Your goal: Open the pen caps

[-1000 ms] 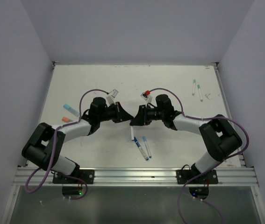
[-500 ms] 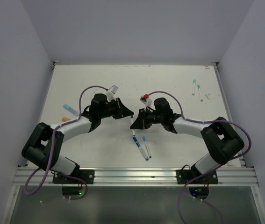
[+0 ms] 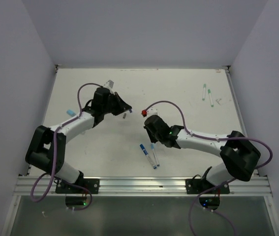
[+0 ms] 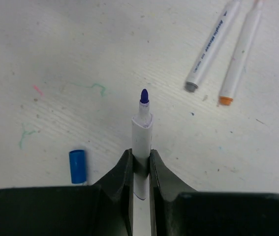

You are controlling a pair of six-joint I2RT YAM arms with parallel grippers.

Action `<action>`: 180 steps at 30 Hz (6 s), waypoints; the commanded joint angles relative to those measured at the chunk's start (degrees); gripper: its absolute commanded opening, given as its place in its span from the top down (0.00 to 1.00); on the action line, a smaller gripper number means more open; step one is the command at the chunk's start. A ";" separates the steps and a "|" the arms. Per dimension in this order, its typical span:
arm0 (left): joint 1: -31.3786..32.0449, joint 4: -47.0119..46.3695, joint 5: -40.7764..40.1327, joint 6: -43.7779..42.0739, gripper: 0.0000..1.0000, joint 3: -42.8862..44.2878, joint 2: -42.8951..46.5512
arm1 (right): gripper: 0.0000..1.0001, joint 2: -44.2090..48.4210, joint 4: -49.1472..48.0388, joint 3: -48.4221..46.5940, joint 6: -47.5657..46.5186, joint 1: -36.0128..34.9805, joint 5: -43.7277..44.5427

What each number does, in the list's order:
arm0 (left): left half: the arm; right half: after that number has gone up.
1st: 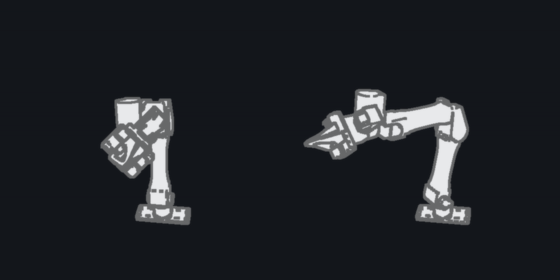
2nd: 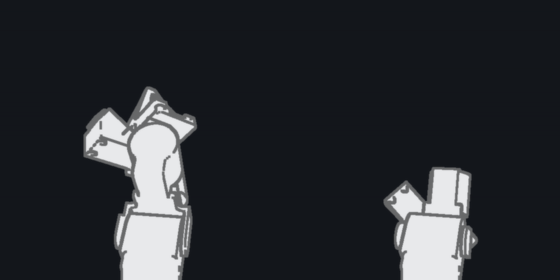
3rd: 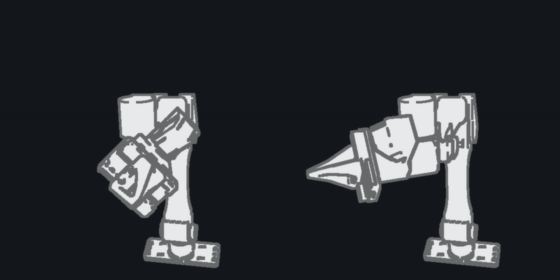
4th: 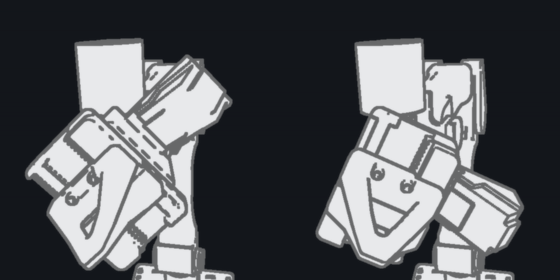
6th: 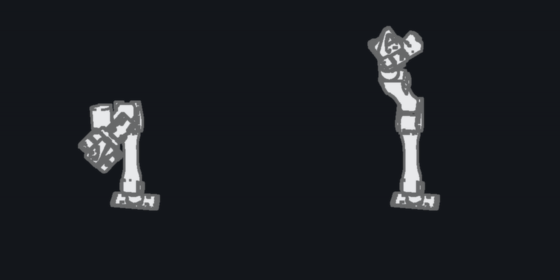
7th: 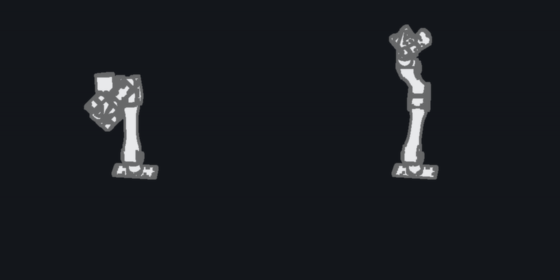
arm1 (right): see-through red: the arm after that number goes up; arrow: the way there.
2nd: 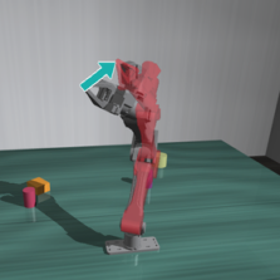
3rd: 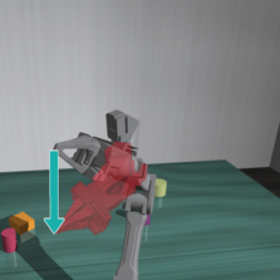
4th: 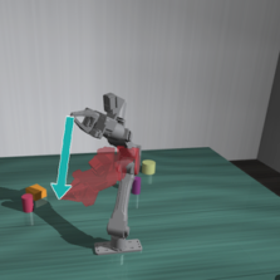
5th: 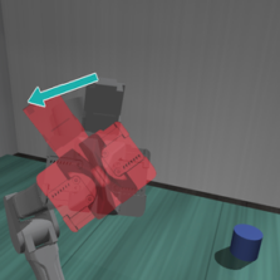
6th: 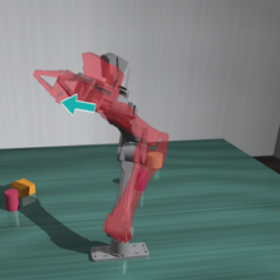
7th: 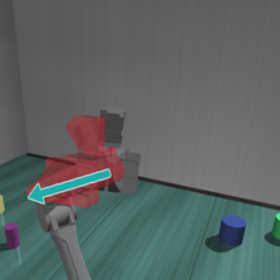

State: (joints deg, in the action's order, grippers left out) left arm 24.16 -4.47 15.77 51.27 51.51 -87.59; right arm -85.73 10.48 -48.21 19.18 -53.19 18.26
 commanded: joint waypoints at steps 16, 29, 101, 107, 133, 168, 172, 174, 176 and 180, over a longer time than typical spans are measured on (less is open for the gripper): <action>-4.47 21.95 -30.00 -17.78 1.00 5.53 -2.23 | 1.00 -9.62 15.36 -17.53 -5.03 22.25 -8.51; -7.90 17.13 -25.09 -19.27 1.00 9.14 -11.72 | 1.00 -17.71 13.08 -19.56 -5.64 23.57 -6.48; -35.68 28.99 -31.68 -12.24 0.37 19.60 -18.58 | 0.02 -3.56 9.56 -12.35 -2.92 18.03 -7.80; -36.12 28.29 -30.97 -12.15 0.36 19.69 -20.07 | 0.02 -3.39 9.38 -12.09 -3.01 18.03 -7.45; -36.91 24.69 -24.57 -13.29 1.00 16.17 -15.62 | 0.01 7.76 9.06 -9.46 -1.70 18.12 -4.98; -6.76 6.05 -0.22 -7.85 1.00 -7.03 19.39 | 0.33 -12.44 -31.05 -11.56 20.46 6.96 -37.34; -6.67 6.23 0.14 -7.32 1.00 -7.38 19.56 | 0.35 -13.93 -32.19 -12.17 19.93 6.96 -36.02; -6.67 6.23 0.31 -7.14 1.00 -7.38 19.48 | 0.36 -14.98 -33.24 -12.88 19.67 6.87 -36.10; -6.67 6.32 0.58 -7.14 1.00 -7.30 19.13 | 0.37 -15.95 -33.42 -14.28 19.58 6.87 -36.19; -6.58 5.88 0.75 -7.32 1.00 -7.21 18.34 | 0.49 -18.41 -32.54 -17.00 19.23 6.87 -36.27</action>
State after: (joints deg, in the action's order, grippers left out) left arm 17.08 2.24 14.35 42.92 44.29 -69.43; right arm -102.83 -19.16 -61.67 39.59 -46.28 -20.01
